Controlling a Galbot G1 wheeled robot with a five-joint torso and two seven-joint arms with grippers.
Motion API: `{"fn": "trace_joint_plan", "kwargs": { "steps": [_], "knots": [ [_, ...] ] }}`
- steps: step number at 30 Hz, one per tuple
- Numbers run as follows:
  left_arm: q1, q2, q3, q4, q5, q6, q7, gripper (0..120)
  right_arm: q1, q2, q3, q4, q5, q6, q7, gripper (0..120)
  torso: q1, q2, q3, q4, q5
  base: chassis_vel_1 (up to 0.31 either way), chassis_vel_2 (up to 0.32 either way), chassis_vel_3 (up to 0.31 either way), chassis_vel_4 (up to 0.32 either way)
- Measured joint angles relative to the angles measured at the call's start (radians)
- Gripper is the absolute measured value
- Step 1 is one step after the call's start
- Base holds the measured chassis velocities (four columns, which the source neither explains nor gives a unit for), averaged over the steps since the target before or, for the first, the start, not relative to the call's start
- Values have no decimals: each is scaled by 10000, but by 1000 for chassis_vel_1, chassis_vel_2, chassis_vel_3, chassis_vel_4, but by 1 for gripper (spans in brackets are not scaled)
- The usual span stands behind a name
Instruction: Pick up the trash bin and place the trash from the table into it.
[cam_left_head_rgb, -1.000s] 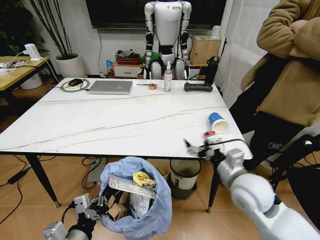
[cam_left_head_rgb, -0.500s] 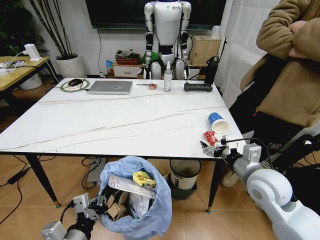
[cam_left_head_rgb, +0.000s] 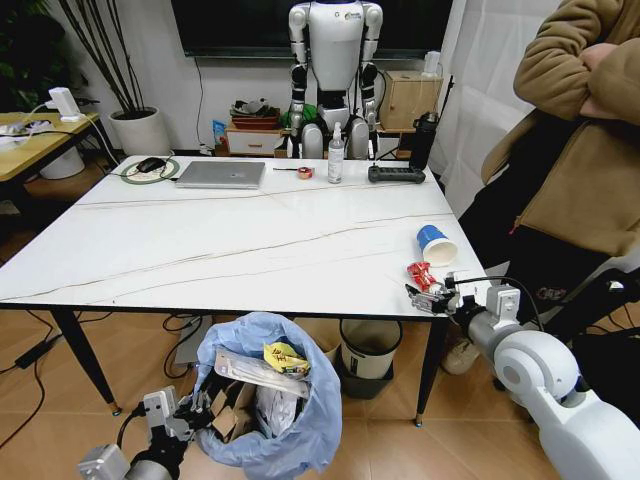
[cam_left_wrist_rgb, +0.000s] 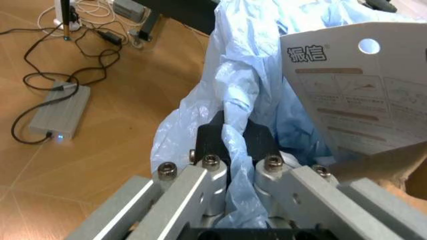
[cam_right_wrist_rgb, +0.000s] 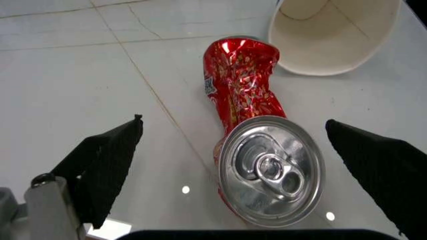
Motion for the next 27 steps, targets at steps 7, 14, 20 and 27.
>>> {"fn": "trace_joint_plan", "kwargs": {
  "steps": [7, 14, 20, 27],
  "knots": [
    [-27, -33, 1, 7, 4, 0, 0, 0, -25, -27, 8, -107, 1, 88, -93, 79, 0, 0, 0, 0, 0, 0, 0, 0, 0],
    [-39, -13, -17, 12, -13, 0, 0, 0, -69, -33, 7, -126, -4, 89, -151, 53, 0, 0, 0, 0, 0, 0, 0, 0, 0],
    [-41, -10, -16, 11, -26, -1, -2, 0, -128, -47, -16, -137, -133, 113, -217, 44, 0, 0, -1, 0, -1, 0, 0, 0, 0],
    [-76, 24, -13, 11, -53, -1, -2, 0, -163, -10, -50, -159, -264, 154, -251, 44, 0, 1, -2, -1, -2, 0, 0, 0, 0]
  ]
}}
